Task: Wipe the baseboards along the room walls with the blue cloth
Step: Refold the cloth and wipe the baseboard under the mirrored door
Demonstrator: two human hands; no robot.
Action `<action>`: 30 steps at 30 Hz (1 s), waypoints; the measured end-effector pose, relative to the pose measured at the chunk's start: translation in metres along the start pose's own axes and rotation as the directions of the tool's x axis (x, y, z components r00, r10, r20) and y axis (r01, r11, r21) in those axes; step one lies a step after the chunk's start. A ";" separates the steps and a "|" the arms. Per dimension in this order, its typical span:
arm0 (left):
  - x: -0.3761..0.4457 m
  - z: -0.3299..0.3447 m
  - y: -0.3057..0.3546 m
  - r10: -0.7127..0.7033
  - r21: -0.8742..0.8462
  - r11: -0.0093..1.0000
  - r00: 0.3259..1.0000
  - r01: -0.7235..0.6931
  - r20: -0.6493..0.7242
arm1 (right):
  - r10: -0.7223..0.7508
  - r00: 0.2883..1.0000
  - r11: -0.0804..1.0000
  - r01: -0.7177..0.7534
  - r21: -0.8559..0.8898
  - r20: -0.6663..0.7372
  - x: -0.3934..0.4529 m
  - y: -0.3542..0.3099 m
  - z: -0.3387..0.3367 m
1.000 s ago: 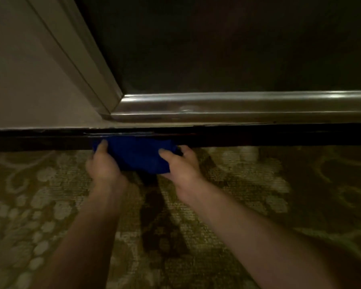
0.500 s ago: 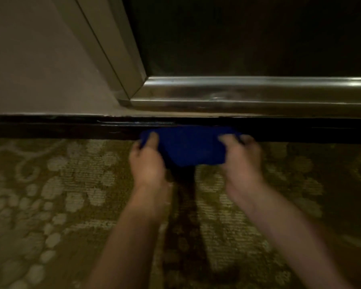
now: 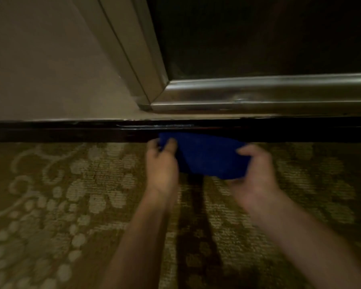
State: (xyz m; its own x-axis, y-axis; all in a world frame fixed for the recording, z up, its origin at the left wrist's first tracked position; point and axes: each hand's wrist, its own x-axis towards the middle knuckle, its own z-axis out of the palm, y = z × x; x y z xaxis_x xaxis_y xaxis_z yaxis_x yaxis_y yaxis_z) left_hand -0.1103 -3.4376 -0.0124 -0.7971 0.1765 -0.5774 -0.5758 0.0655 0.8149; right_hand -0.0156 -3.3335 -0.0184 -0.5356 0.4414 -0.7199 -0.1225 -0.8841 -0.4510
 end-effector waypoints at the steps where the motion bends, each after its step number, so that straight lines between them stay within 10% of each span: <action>1: -0.004 0.000 -0.004 0.003 0.029 1.000 0.998 -0.005 0.065 | -0.010 1.000 0.999 0.010 0.048 0.011 -0.002 -0.006 -0.004; 11: 0.044 -0.073 0.057 0.023 -0.113 0.992 0.972 -0.050 -0.232 | 0.276 0.948 0.960 -0.262 -0.099 0.161 -0.023 0.045 0.065; 21: -0.007 0.037 0.018 0.196 0.180 0.971 0.955 -0.158 -0.222 | 0.148 0.985 0.987 -0.141 0.072 -0.093 -0.032 -0.005 -0.005; 26: 0.016 -0.009 0.043 0.102 0.067 0.994 0.945 -0.085 -0.312 | 0.215 0.961 0.977 -0.210 -0.046 0.172 -0.039 -0.001 0.005; 30: 0.033 -0.030 0.058 0.125 0.027 0.992 0.914 -0.124 -0.385 | 0.244 0.962 0.968 -0.234 -0.094 0.124 -0.036 0.021 0.049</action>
State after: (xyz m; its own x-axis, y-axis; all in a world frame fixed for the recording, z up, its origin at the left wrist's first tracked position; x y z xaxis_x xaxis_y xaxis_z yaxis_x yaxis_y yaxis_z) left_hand -0.1756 -3.4569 0.0142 -0.8706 -0.2088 -0.4454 -0.4675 0.0694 0.8813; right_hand -0.0400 -3.3751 0.0241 -0.6489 0.1896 -0.7369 0.0851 -0.9443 -0.3179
